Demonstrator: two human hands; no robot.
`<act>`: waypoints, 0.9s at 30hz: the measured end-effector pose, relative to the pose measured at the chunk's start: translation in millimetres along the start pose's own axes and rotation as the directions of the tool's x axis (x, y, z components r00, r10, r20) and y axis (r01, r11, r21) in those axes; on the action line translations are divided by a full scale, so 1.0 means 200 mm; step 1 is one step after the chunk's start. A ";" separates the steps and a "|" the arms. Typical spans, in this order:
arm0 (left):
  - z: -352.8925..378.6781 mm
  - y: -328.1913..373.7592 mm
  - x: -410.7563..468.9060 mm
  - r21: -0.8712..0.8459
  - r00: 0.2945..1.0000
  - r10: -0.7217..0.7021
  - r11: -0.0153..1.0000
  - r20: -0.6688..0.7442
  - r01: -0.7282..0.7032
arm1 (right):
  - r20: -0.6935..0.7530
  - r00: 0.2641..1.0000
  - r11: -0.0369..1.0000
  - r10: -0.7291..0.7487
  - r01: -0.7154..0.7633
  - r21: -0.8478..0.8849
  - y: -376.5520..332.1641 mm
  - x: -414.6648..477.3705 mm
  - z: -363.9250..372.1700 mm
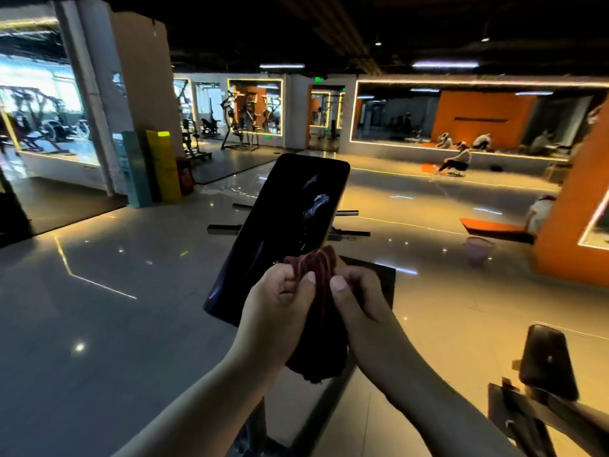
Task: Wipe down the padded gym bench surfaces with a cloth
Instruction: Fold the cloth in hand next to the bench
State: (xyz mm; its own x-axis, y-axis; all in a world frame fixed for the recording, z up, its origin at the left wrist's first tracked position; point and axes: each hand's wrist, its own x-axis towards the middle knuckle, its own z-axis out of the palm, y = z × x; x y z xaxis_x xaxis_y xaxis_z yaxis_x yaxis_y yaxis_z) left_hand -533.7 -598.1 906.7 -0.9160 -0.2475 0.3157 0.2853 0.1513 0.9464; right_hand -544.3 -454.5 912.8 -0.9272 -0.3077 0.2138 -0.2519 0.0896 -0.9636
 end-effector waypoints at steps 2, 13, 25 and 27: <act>0.04 -0.03 0.11 -0.003 0.996 0.045 0.999 0.082 -0.045 | -0.005 0.999 0.997 0.032 -0.032 0.066 0.02 0.11 0.00; 0.33 -0.32 0.68 0.062 0.995 -0.028 0.998 0.099 0.022 | -0.107 0.964 0.914 0.243 -0.191 0.357 0.27 0.71 -0.28; 0.80 -0.41 1.34 0.059 0.999 -0.044 0.997 -0.013 0.044 | 0.006 0.929 0.776 0.370 -0.313 0.547 0.43 1.40 -0.87; 0.84 -0.42 1.42 0.018 0.993 -0.091 0.996 -0.073 0.093 | 0.037 0.932 0.775 0.360 -0.321 0.544 0.45 1.49 -0.92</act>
State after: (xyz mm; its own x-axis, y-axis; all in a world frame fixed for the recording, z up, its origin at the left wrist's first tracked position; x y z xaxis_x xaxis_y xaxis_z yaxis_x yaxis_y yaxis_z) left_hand -866.3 -520.0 904.7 -0.9154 -0.3292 0.2319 0.1938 0.1447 0.9703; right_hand -894.4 -363.0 919.3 -0.9447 -0.2896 -0.1537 0.2532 -0.3465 -0.9032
